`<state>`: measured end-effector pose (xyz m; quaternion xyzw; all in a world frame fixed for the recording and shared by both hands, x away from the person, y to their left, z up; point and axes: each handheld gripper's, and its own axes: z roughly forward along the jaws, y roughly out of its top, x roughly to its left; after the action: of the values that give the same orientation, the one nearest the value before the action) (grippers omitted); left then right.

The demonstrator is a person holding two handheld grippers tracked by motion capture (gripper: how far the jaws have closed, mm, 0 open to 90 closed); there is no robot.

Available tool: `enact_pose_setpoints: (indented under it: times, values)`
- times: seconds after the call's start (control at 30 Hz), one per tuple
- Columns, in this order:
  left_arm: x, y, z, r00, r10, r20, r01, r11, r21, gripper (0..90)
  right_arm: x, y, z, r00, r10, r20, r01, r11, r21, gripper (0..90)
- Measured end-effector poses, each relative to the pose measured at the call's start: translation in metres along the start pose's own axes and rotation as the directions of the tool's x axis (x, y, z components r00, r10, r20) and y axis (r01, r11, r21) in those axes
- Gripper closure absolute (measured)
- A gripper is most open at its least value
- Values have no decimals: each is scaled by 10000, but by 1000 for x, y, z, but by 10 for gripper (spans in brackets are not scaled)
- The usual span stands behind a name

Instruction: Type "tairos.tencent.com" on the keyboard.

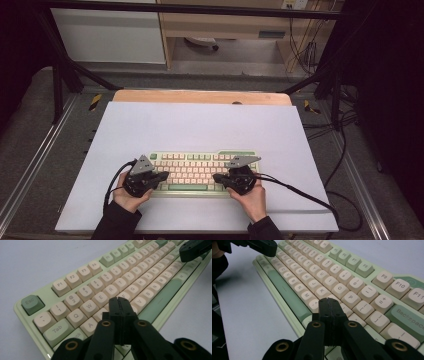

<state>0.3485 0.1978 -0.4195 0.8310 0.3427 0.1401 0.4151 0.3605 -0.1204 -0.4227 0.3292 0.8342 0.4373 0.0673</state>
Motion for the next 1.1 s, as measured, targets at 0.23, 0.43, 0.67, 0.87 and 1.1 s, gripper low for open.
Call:
enact_pose_setpoints:
  times: [0.23, 0.43, 0.67, 0.87, 1.1]
  values:
    - [-6, 1, 8, 9998, 166, 117, -168, 9997, 191, 900, 0, 1, -1, 10000, -42, -27, 42, 10000, -65, 900]
    - [-8, 1, 14, 9995, 248, 197, -254, 9991, 330, 900, 0, 1, -1, 10000, -42, -42, 42, 10000, -64, 900]
    - [-13, 3, 20, 9990, 342, 300, -353, 9987, 378, 900, -1, 1, 0, 10000, -20, -60, 20, 10000, -72, 900]
    - [-14, 2, 22, 9988, 407, 289, -419, 9982, 437, 900, -1, 1, -2, 10000, -47, -45, 46, 9999, -114, 900]
    - [-15, 2, 23, 9986, 444, 290, -457, 9980, 446, 900, -1, 1, -2, 10000, -45, -47, 44, 9999, -118, 900]
